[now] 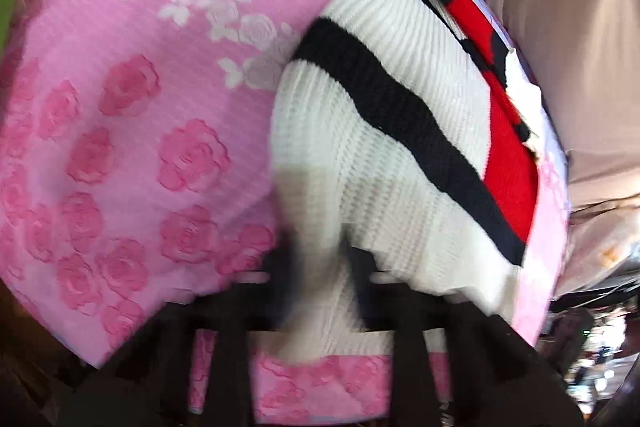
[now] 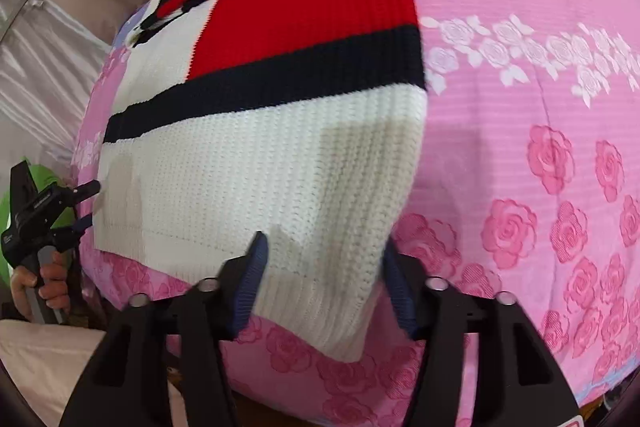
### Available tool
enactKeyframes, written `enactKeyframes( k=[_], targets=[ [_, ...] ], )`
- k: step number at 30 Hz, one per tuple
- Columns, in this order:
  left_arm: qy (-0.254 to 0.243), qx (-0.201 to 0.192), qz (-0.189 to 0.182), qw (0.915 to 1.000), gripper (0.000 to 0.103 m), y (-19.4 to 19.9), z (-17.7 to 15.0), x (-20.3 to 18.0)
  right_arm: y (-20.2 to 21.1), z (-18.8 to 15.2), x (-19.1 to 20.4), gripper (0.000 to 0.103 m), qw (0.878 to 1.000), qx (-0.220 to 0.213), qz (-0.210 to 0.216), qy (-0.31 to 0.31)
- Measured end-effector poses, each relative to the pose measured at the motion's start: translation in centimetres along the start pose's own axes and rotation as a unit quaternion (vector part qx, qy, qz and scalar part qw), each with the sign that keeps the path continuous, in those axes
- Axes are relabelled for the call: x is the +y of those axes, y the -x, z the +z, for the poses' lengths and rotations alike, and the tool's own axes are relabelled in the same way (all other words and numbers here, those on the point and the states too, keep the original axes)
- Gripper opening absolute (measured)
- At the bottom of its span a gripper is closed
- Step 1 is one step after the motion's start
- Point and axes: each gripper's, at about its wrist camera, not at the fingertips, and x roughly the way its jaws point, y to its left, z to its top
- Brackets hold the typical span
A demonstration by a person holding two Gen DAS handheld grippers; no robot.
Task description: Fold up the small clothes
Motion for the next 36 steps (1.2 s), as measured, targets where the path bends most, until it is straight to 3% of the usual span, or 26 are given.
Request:
enactKeyframes(
  k=[5,9,11,13,16,19,22,25,27,28,31,34,35,36],
  targets=[
    [-0.028,-0.027,-0.011,0.9992,0.011,4.0,-0.3,-1.2,4.4,0.8,0.2,0.012,0.998,-0.07,0.006,-0.008],
    [-0.057,0.0,-0.023,0.9981,0.011,6.5,-2.9,-1.5,8.8,-0.1,-1.0,0.011,0.996,-0.091,-0.007,-0.01],
    [-0.062,0.039,-0.023,0.997,0.01,6.6,-5.3,-1.2,9.5,-1.2,-1.3,0.011,0.997,-0.069,-0.028,0.012],
    [-0.074,0.088,-0.012,0.9932,0.01,6.1,-8.3,-0.9,9.4,-3.3,-2.2,0.011,0.998,-0.02,-0.052,0.037],
    [-0.077,0.156,0.002,0.9846,0.01,6.3,-12.7,0.4,8.7,-7.6,-2.9,0.011,0.991,0.08,-0.071,0.086],
    [-0.073,0.167,-0.002,0.9833,0.01,8.1,-14.1,0.5,8.8,-11.6,-2.9,0.011,0.978,0.16,-0.065,0.119],
    [-0.087,0.105,-0.024,0.9904,0.01,10.0,-10.4,-2.7,10.7,-10.7,-1.6,0.011,0.981,0.147,-0.036,0.118],
    [-0.107,0.026,-0.064,0.9919,0.01,10.2,-4.0,-5.7,13.1,-4.5,-1.9,0.01,0.996,0.042,0.006,0.076],
    [-0.117,-0.01,-0.072,0.9905,0.011,8.6,-0.3,-7.4,13.6,0.5,-3.1,0.01,0.998,-0.033,0.036,0.038],
    [-0.117,-0.027,-0.065,0.9906,0.011,6.7,2.5,-8.5,13.1,3.4,-4.1,0.01,0.996,-0.071,0.056,0.007],
    [-0.107,-0.035,-0.04,0.9929,0.017,1.3,6.8,-9.4,9.2,8.9,-6.9,0.012,0.987,-0.107,0.096,-0.078],
    [-0.081,-0.058,0.009,0.995,0.026,-2.1,8.5,-8.8,4.3,12.2,-8.5,0.02,0.983,-0.104,0.079,-0.132],
    [-0.076,-0.068,0.003,0.9948,0.027,-1.9,8.9,-8.4,3.9,12.4,-8.6,0.021,0.981,-0.11,0.07,-0.145],
    [-0.067,-0.082,-0.002,0.9944,0.036,-1.5,8.9,-8.1,4.0,12.8,-8.8,0.021,0.976,-0.126,0.077,-0.16]
  ],
)
